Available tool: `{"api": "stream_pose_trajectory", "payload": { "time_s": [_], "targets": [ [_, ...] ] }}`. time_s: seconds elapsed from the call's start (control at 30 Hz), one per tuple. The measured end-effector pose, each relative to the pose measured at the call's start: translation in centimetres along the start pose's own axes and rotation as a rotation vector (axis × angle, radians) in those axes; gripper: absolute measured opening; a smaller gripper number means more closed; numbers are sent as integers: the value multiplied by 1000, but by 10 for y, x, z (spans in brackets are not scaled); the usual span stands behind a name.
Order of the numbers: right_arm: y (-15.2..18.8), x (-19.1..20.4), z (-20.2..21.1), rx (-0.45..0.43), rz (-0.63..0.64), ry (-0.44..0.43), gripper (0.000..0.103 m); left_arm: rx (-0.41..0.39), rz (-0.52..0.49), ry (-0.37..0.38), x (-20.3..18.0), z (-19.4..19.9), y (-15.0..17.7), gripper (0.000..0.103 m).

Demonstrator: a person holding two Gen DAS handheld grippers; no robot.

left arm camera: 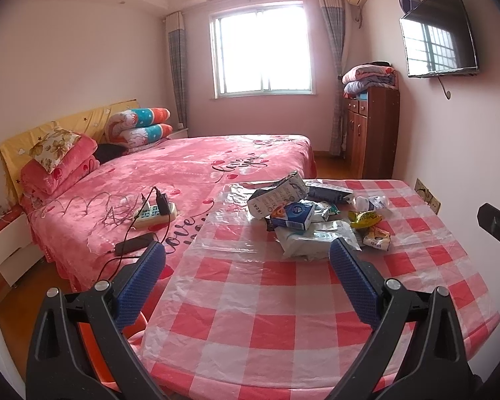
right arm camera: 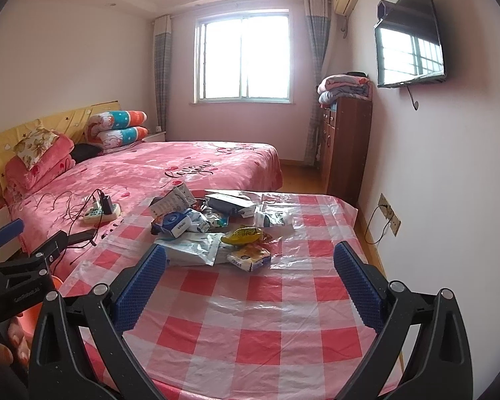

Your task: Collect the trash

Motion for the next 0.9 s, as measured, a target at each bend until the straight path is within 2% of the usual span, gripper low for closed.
{"api": "stream_pose_trajectory", "payload": {
  "time_s": [0.23, 0.37, 0.53, 0.67, 0.77, 0.9],
  "targets": [
    [1, 2, -2, 10, -7, -42, 99, 18, 2, -6, 6, -1, 6, 99],
    [9, 0, -11, 47, -28, -96, 99, 49, 14, 24, 5, -11, 13, 99],
    [26, -6, -33, 125, -79, -163, 99, 108, 23, 123, -3, -29, 25, 99],
    [38, -15, -53, 190, -136, -192, 99, 173, 47, 248, -15, -49, 33, 99],
    [49, -24, -74, 252, -197, -204, 99, 204, 48, 296, -22, -65, 32, 99],
    [56, -38, -97, 298, -259, -205, 99, 234, 40, 319, -26, -93, 23, 99]
  ]
}}
Point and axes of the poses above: each gripper's, at about its wrist camera, not at the fingertips, and z roughly against the way its jaws point, x to its left, y to its underside, the point moved 8 cm from there along -z, roughly the way its jaws point, and after that the axes turned 4 degrees about -z, right-handed, at the moved point
